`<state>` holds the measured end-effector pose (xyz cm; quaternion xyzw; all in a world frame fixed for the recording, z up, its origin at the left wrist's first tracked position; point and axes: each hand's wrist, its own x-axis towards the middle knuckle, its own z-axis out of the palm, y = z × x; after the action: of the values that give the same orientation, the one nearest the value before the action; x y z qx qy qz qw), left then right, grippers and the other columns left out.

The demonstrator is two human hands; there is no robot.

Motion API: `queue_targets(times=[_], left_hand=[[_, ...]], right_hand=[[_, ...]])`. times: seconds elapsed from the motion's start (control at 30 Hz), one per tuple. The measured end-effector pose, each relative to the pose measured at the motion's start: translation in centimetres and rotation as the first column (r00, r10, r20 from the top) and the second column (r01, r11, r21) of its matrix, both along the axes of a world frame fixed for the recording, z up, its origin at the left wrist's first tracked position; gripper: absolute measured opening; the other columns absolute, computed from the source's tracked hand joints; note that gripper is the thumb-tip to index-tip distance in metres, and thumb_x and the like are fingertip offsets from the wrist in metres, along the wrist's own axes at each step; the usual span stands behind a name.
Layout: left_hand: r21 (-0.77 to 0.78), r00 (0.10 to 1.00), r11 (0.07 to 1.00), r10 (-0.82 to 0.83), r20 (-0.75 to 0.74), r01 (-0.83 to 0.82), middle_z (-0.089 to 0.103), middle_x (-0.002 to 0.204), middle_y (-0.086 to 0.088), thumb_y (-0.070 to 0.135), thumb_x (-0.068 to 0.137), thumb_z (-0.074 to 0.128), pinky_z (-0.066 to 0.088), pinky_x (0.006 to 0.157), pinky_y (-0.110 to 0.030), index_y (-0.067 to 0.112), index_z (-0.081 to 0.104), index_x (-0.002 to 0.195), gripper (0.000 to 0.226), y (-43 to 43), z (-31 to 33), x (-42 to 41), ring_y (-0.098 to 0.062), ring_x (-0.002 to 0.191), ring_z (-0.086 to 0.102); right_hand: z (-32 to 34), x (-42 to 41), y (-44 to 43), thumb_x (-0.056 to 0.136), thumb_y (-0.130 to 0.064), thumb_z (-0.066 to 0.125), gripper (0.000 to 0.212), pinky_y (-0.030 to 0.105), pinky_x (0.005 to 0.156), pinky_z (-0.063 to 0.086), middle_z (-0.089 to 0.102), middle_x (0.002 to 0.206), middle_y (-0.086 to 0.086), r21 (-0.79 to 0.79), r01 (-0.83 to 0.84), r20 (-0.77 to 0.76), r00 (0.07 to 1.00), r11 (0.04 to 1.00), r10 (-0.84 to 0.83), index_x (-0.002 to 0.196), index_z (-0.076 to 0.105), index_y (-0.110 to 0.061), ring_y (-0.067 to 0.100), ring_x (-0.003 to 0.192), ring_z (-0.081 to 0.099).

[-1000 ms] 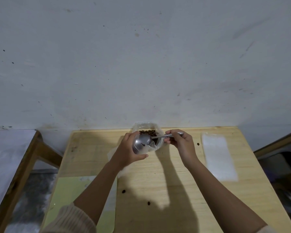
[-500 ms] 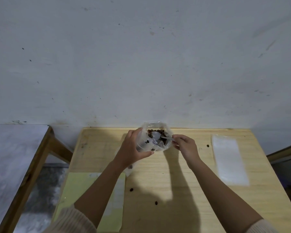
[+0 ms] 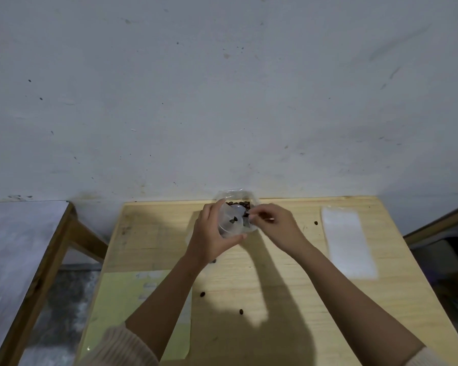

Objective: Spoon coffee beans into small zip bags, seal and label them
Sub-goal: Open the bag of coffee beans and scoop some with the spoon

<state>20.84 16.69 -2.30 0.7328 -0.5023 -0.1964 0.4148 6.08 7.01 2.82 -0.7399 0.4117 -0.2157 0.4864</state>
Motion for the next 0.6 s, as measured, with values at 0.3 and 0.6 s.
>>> queue_targets(times=[0.3, 0.6], left_hand=[[-0.072, 0.998, 0.997, 0.023, 0.066, -0.019, 0.049, 0.119, -0.004, 0.056, 0.057, 0.068, 0.047, 0.095, -0.039, 0.009, 0.043, 0.136, 0.095, 0.3, -0.6, -1.2, -0.019, 0.11, 0.051], [-0.176, 0.95, 0.978, 0.05, -0.307, -0.109, 0.057, 0.107, 0.006, 0.02, 0.083, 0.071, 0.046, 0.083, -0.012, 0.021, 0.048, 0.129, 0.051, 0.6, 2.4, -0.7, -0.007, 0.101, 0.056]], right_hand=[[0.3, 1.5, 1.1, 0.09, -0.023, 0.058, 0.026, 0.015, 0.049, 0.029, 0.05, 0.054, -0.005, 0.114, -0.257, -0.289, 0.916, 0.96, 0.279, 0.067, 0.065, -0.013, 0.002, 0.047, 0.042], [1.9, 0.0, -0.7, 0.089, -0.015, 0.059, 0.016, 0.026, 0.066, 0.041, 0.062, 0.072, 0.003, -0.026, 0.038, -0.085, 0.996, 0.999, -0.04, 0.073, 0.06, -0.014, 0.021, 0.069, 0.057]])
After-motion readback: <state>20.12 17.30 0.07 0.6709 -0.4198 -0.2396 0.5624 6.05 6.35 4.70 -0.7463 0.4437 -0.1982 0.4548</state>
